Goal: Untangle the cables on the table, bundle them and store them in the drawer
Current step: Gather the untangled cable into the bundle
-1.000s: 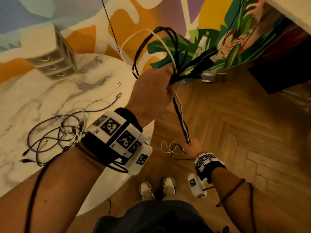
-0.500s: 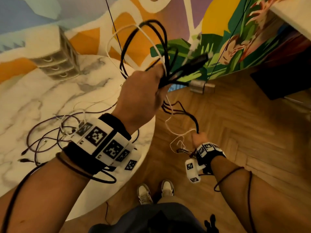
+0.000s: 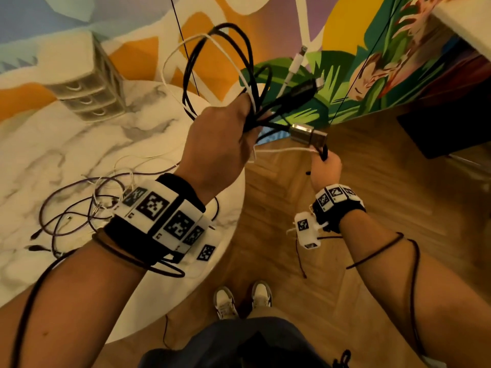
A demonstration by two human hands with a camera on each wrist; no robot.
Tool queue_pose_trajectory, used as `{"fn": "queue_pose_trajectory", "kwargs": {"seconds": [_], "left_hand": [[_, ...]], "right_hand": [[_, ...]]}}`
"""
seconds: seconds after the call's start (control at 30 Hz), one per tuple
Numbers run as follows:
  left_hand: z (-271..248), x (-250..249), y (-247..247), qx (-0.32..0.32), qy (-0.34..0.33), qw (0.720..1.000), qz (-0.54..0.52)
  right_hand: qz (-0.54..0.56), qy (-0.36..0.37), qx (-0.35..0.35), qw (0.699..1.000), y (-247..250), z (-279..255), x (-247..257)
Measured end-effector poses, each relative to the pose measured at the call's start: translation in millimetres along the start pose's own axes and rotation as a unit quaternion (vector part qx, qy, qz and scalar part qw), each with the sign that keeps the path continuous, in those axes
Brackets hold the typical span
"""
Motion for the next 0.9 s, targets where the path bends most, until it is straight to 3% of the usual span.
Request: {"fn": "queue_pose_trajectory", "kwargs": {"seconds": [0.07, 0.13, 0.3, 0.37, 0.47, 0.6, 0.7, 0.77, 0.83, 0.9], "left_hand": [[-2, -1, -4, 0.001, 0.009, 1.0, -0.019], [-3, -3, -10, -0.003, 0.021, 0.999, -0.046], [-18, -7, -48, 0.037, 0.088, 0.986, -0.135], [-26, -6, -68, 0.066, 0.116, 0.98, -0.145], [-33, -3, -91, 0.095, 0.128, 0.977, -0.139], [-37, 2, -107, 0.134, 0.111, 0.978, -0.118], [-35, 9, -108, 0.158, 0.11, 0.976, -0.105], [-27, 18, -101, 0.137, 0.144, 0.972, -0.124], [-14, 26, -86, 0.065, 0.201, 0.955, -0.208], [-3, 29, -71, 0.028, 0.217, 0.95, -0.222]], "right_hand": [[-0.111, 0.02, 0.054, 0.992, 2, 0, -19], [-0.232, 0.065, 0.114, 0.964, 3, -3, -39], [-0.294, 0.121, 0.262, 0.911, -9, -20, -66], [-0.266, 0.171, 0.282, 0.906, -15, -27, -56], [-0.104, 0.24, 0.302, 0.916, -15, -47, -14], [0.061, 0.191, 0.343, 0.918, -3, -81, 38], [0.098, 0.129, 0.298, 0.941, -3, -82, 37], [0.037, 0.109, 0.225, 0.968, -3, -68, 17], [-0.05, 0.072, 0.173, 0.981, 0, -49, -15], [-0.184, 0.032, 0.173, 0.967, 4, -34, -51]]}}
Point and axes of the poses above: each hand's wrist, its own z-axis towards the middle knuckle, its own y-axis out of the back of the hand, x = y × z, the point moved 4 cm from there along z, towards the middle knuckle, and after that the axes turned 15 degrees about -x, right-handed, at the moved point
